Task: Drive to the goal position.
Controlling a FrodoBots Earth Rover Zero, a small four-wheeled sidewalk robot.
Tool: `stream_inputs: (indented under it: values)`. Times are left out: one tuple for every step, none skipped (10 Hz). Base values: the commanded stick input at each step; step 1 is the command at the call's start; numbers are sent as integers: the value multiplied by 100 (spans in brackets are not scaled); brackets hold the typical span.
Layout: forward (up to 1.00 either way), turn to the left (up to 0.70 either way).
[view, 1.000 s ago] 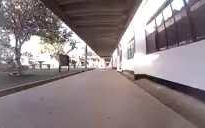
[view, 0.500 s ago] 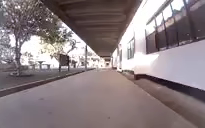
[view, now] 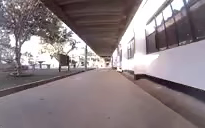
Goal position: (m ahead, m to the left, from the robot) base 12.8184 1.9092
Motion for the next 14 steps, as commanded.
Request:
stream_inputs:
  values:
    - [70, 0]
    - [70, 0]
    - [70, 0]
    - [70, 0]
    - [70, 0]
    - [70, 0]
    - [70, 0]
    - [70, 0]
    - [70, 0]
    - [70, 0]
    - [70, 0]
    - [70, 0]
    - [70, 0]
    - [70, 0]
